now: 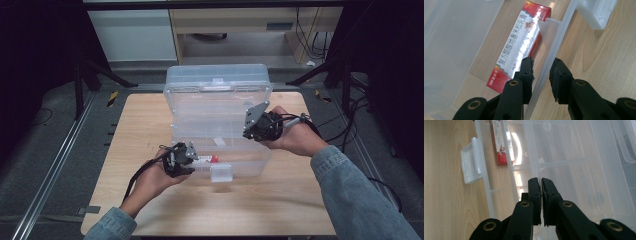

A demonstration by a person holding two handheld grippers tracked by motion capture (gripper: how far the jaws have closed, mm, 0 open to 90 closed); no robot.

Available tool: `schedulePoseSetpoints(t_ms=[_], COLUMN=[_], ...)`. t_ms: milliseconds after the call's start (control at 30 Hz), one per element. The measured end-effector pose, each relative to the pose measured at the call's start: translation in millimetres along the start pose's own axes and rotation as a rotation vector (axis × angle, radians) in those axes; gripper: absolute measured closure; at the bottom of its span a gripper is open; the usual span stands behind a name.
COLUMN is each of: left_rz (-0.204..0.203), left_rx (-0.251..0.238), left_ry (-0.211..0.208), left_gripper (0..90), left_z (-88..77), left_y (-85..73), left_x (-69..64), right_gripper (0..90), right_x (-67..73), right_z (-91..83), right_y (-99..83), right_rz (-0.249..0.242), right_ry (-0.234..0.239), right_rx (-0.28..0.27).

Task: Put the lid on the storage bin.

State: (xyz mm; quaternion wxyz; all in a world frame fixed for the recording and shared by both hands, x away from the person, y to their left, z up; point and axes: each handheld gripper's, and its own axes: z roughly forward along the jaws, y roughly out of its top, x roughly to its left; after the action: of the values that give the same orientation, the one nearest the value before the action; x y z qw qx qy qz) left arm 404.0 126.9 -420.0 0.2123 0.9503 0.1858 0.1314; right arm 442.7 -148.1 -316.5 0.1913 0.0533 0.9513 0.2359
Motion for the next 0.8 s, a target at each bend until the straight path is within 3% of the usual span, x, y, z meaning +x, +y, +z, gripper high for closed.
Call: schedulePoseSetpoints(t_ms=[167,300,500,600,800], left_rz=[-0.001,-0.013,-0.049,-0.074,-0.119], left_rx=[-0.004,-0.006,-0.104,-0.162,-0.238], left_ry=[0.007,0.009,0.021,-0.005,-0.007], left_gripper=[71.5,64.4,56.4,50.3,46.6], left_z=[-0.6,-5.2,-29.3,-45.6,-66.7], left_y=[-1.5,-4.4,-9.8,-12.5,-15.6], left_x=[-0.3,1.9,1.0,-1.9,-1.5], right_gripper=[86.4,86.2,86.1,86.0,85.4], right_x=[0.8,1.0,0.7,1.4,1.4], right_z=[0.1,-0.1,0.1,0.3,0.4], right_y=[-0.8,-1.1,-1.7,-2.1,-1.9], right_rz=[-0.003,0.000,0.004,0.007,0.012], right_ry=[0.000,-0.001,0.004,0.005,0.007], right_rx=[-0.002,0.000,-0.004,-0.005,-0.003])
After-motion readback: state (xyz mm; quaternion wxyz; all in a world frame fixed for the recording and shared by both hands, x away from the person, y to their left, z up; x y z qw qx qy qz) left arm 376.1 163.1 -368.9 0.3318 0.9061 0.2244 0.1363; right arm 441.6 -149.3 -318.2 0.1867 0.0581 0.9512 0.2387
